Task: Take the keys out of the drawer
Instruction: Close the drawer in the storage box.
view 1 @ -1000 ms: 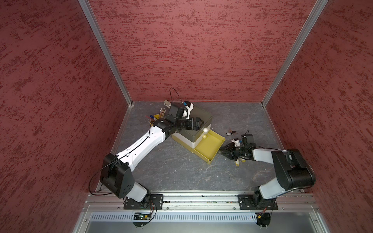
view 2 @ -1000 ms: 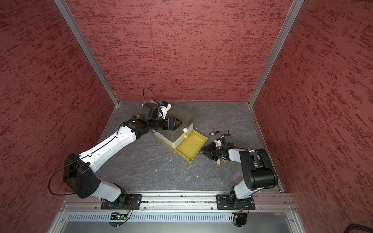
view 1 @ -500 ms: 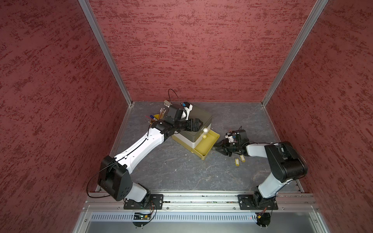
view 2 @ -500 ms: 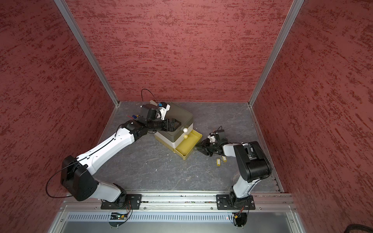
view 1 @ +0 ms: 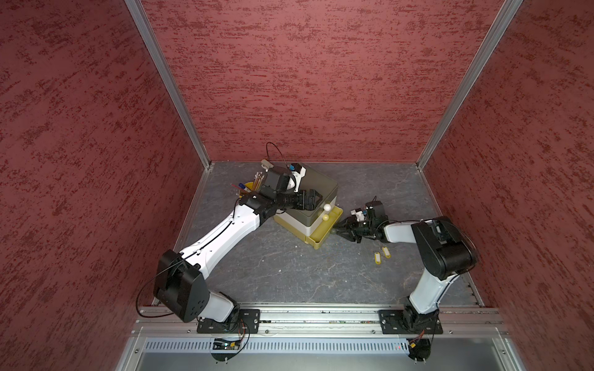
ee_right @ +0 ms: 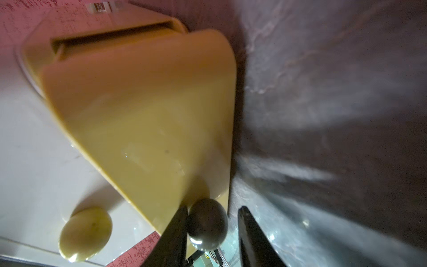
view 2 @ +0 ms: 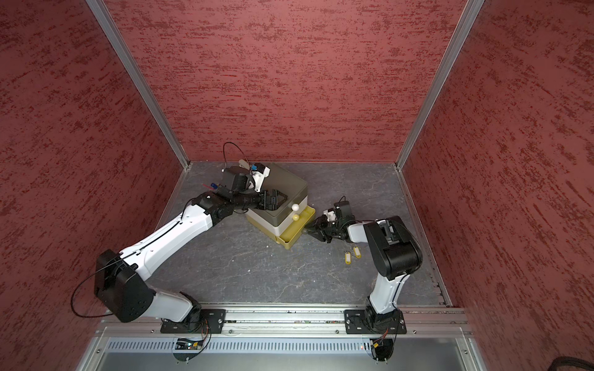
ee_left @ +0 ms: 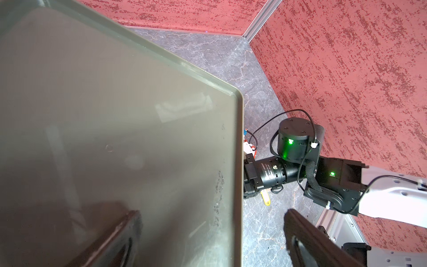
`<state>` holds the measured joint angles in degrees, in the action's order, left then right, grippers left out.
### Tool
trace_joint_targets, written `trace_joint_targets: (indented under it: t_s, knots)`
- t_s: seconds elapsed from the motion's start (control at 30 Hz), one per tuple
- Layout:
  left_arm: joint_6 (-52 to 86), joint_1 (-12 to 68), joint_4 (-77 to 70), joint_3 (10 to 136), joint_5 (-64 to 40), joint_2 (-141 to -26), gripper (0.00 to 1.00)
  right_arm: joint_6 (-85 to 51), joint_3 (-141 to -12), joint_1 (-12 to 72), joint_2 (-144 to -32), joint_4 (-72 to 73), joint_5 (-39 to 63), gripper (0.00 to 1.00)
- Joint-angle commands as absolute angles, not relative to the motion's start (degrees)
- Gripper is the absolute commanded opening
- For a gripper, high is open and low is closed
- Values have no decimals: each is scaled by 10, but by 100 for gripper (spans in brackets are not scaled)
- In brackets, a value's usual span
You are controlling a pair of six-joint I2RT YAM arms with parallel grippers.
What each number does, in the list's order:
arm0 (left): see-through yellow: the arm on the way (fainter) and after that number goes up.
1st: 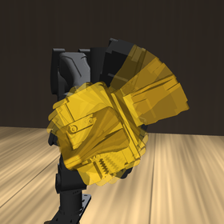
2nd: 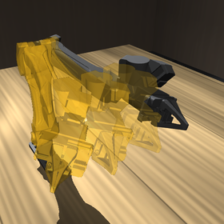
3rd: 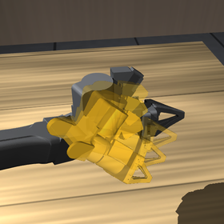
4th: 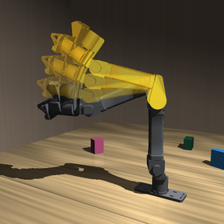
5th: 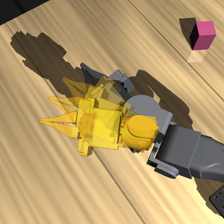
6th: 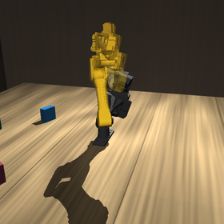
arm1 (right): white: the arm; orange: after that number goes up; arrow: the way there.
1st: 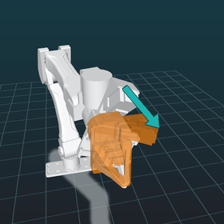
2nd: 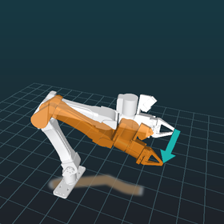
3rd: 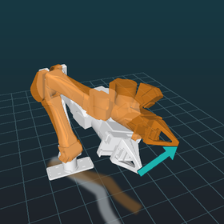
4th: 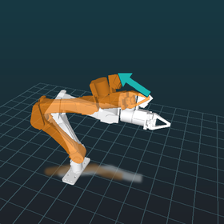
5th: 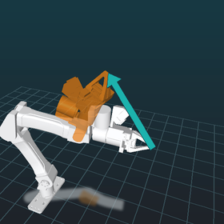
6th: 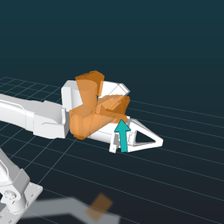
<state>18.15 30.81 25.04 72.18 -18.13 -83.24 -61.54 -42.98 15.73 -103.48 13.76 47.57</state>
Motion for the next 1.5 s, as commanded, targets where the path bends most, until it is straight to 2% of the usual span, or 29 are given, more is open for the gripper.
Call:
trace_joint_targets:
  t_s: [0.0,0.73,1.47]
  knots:
    - [185,305,345,691,-190,-839,100,-625,-445,172,-1060,146,453,39]
    - [180,294,356,667,-204,-809,100,-670,-491,218,-1133,195,433,39]
    - [176,273,350,685,-206,-801,100,-620,-457,219,-1063,116,403,44]
